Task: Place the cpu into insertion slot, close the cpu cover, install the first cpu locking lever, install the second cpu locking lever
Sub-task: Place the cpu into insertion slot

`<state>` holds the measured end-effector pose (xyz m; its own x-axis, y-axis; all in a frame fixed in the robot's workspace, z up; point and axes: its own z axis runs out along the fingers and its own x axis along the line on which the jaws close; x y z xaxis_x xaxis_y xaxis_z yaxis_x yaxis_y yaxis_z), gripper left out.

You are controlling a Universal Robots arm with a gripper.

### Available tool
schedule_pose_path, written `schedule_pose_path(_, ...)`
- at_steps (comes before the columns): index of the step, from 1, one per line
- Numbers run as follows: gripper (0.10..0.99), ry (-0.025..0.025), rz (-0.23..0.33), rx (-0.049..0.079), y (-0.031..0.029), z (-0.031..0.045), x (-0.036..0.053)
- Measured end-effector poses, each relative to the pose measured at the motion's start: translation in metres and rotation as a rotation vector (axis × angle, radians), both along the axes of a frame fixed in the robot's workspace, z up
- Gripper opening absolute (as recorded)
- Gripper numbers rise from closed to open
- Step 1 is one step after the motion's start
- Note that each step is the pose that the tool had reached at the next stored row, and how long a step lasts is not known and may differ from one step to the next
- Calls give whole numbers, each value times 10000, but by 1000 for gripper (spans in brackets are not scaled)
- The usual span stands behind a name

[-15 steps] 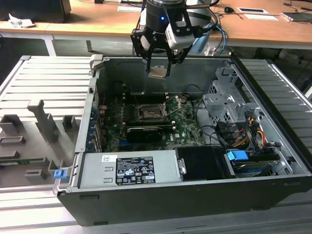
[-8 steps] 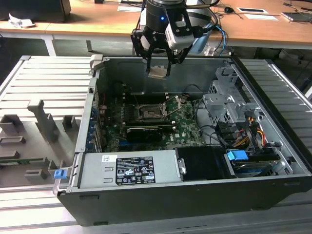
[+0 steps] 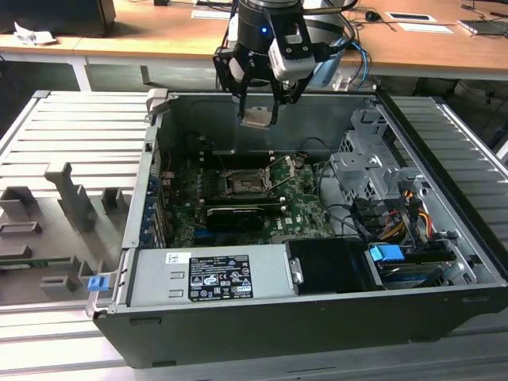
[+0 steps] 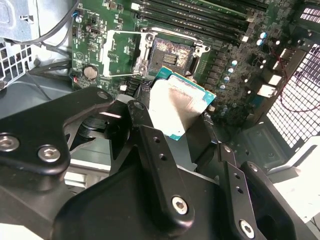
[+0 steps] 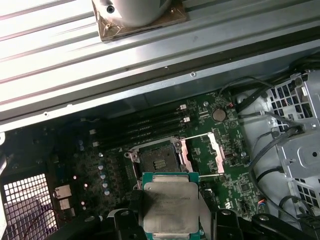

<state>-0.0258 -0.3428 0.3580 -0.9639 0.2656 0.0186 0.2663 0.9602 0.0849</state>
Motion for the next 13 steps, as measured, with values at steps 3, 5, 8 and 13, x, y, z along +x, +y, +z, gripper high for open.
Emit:
schedule_pose_path(3, 533, 0, -56, 0, 0, -2, 0)
schedule_pose_path(5, 533, 0, -84, -1, 0, -3, 0)
schedule_pose_path(8, 533, 0, -176, 0, 0, -7, 0)
schedule_pose_path(13, 533, 0, -251, -1, 0, -9, 0)
